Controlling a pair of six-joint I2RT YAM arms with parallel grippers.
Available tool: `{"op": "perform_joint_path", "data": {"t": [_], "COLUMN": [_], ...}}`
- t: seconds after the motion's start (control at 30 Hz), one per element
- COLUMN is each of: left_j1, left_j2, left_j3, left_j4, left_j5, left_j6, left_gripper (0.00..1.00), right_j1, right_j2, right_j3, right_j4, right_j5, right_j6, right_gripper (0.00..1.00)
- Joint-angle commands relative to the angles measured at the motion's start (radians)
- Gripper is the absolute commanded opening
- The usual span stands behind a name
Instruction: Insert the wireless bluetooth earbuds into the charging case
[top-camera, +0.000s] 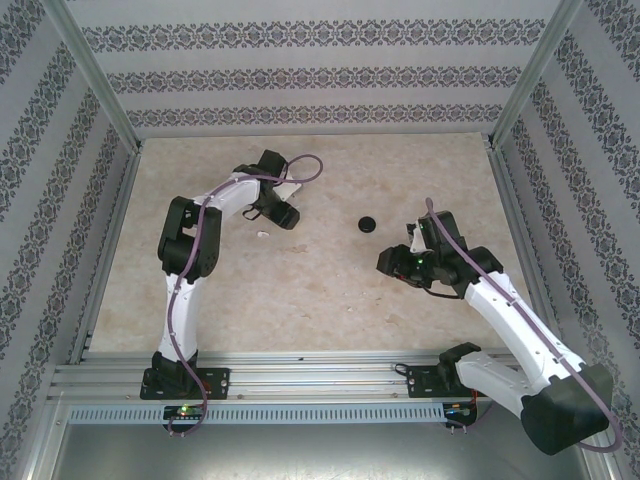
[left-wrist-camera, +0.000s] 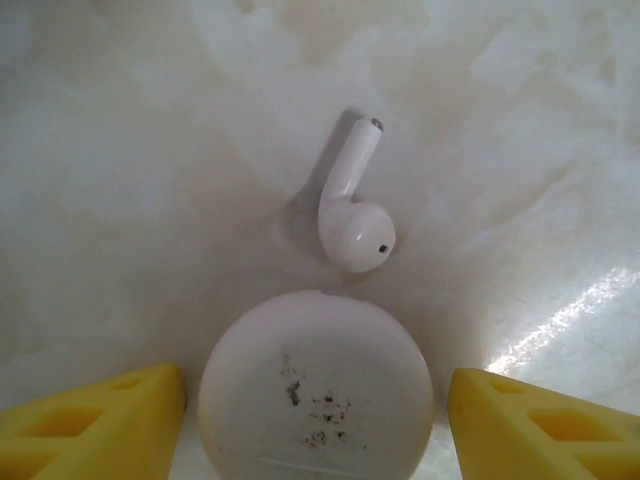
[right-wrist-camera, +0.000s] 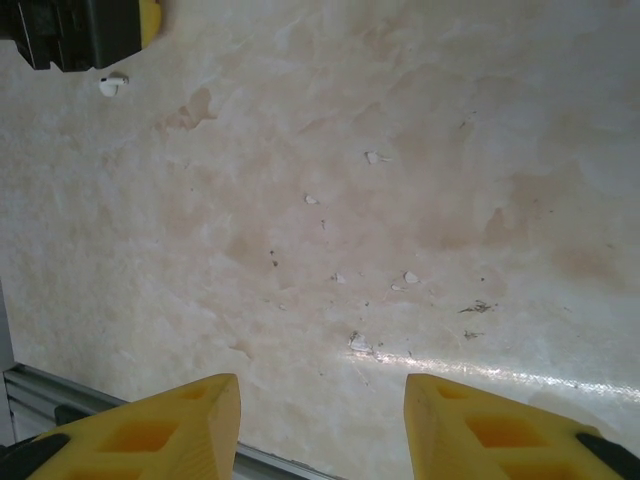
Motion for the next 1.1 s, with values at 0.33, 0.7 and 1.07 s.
{"op": "perform_joint_path", "data": {"t": [0.33,0.7,1.07], "left_j1": [-0.013,-0.122,-0.203], "left_j2": [-0.021,-0.248,-0.608], "left_j3": [-0.016,-0.251,-0.659], "left_j4": [-0.064,0.044,0.401], "left_j5": [-0.008,0.126,0.454], "left_j6": [0.072,0.255,0.275], "left_gripper": [0.45,0.42,0.37], "right_j1": [-0.027,-0.054,-0.065], "right_j2": [-0.038,-0.079,0.002], "right_j3": [-0.011,-0.043,-0.095], "right_j4": [-0.018,-0.01,0.225], "right_j5": [-0.023,-0.067,-0.341], "right_j6": [-0.006,0.008,0.132], "right_gripper": [0.47,0.47,0.47]}}
